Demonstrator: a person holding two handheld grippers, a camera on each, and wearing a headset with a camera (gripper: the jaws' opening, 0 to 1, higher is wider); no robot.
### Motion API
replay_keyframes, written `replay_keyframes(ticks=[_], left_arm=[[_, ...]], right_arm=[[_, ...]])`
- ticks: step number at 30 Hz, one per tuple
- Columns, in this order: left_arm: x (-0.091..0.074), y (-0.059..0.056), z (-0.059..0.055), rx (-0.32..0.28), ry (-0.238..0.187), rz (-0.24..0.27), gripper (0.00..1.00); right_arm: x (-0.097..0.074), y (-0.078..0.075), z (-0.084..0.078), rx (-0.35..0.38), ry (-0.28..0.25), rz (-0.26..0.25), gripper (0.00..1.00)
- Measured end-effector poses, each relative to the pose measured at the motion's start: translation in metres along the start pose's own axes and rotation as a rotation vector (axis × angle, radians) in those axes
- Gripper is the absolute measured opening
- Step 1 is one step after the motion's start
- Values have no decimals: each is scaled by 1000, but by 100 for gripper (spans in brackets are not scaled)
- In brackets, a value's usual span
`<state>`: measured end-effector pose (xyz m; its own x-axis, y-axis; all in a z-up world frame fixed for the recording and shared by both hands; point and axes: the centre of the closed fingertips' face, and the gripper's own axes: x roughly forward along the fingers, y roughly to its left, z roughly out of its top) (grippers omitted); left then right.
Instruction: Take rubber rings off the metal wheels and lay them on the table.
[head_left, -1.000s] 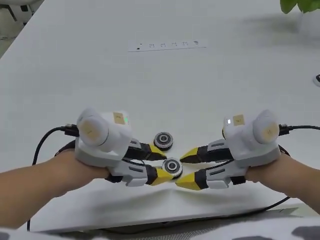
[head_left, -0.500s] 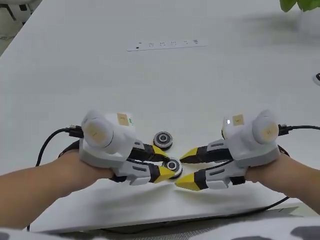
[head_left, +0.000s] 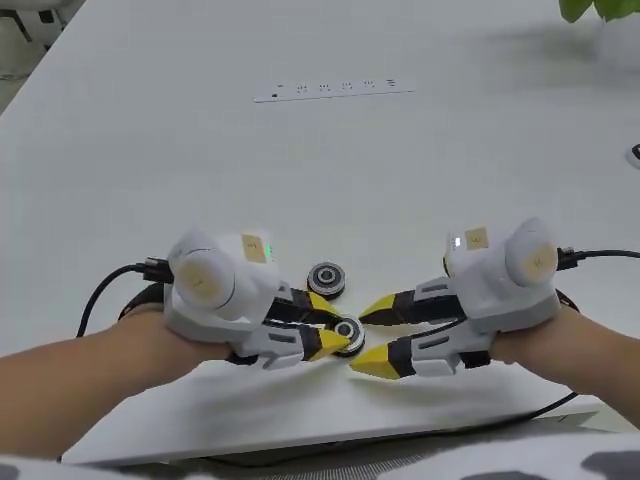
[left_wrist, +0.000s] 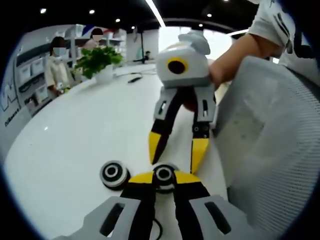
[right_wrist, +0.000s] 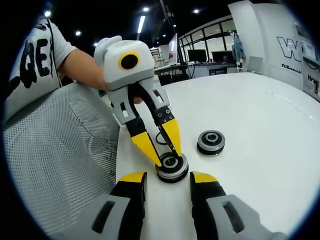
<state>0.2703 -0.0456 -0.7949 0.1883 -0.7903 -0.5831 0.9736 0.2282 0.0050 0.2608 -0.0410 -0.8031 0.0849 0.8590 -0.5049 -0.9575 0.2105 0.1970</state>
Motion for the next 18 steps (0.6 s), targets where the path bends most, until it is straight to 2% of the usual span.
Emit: replay_keyframes(ticks=[18], left_arm=[[1, 0, 0, 29, 7, 21, 13]], right_arm=[[3, -6, 0, -10, 4, -22, 26]])
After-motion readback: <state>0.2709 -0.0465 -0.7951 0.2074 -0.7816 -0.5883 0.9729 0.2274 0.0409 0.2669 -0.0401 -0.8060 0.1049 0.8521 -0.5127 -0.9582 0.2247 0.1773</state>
